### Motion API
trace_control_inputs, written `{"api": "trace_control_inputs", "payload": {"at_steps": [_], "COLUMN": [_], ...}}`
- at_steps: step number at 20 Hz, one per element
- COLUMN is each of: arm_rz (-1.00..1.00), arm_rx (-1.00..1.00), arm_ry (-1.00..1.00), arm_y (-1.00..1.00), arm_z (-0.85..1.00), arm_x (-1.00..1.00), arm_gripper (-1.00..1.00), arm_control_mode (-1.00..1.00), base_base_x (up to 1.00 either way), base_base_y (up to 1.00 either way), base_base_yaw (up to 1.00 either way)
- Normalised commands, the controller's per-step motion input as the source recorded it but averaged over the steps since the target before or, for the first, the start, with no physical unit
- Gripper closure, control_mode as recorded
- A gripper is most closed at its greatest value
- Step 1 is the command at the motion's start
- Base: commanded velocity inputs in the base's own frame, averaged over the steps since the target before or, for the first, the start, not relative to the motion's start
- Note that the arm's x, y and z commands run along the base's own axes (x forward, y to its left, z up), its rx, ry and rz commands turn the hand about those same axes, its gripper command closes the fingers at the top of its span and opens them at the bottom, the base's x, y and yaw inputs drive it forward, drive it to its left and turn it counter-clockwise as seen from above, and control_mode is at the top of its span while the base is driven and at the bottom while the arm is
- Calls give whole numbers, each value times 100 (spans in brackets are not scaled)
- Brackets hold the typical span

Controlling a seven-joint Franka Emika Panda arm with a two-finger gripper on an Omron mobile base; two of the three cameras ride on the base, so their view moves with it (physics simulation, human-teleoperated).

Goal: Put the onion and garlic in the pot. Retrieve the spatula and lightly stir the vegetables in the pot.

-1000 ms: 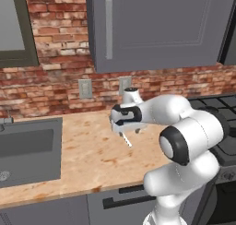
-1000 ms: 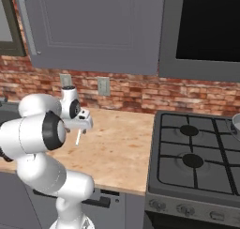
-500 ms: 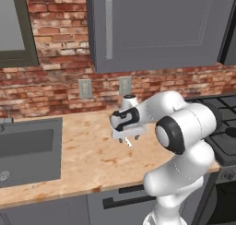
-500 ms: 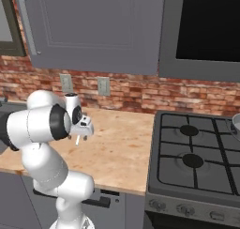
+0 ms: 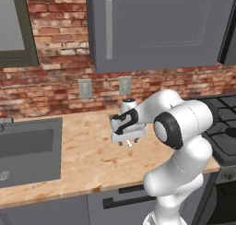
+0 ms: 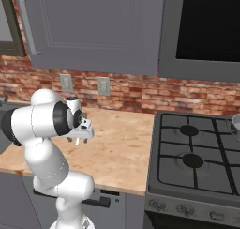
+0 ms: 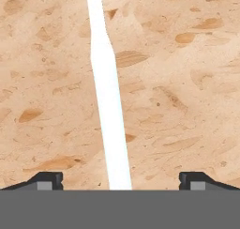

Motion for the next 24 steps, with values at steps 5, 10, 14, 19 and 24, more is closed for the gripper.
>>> {"api": "trace_control_inputs", "payload": {"at_steps": [5, 10, 14, 19, 24], "arm_rz": [0, 0, 0, 0, 0], "arm_rx": [0, 0, 0, 0, 0], "arm_ry": [0, 0, 0, 0, 2], "arm_y": [2, 7, 7, 6, 11], "arm_z": [-21, -10, -9, -4, 0], "arm_x": [0, 0, 0, 0, 0], "arm_gripper": [-100, -100, 100, 100, 100], "arm_control_mode": [-100, -100, -100, -100, -100], "base_base_x": [0, 0, 0, 0, 0], "base_base_y": [0, 0, 0, 0, 0], "base_base_yaw": [0, 0, 0, 0, 0]}}
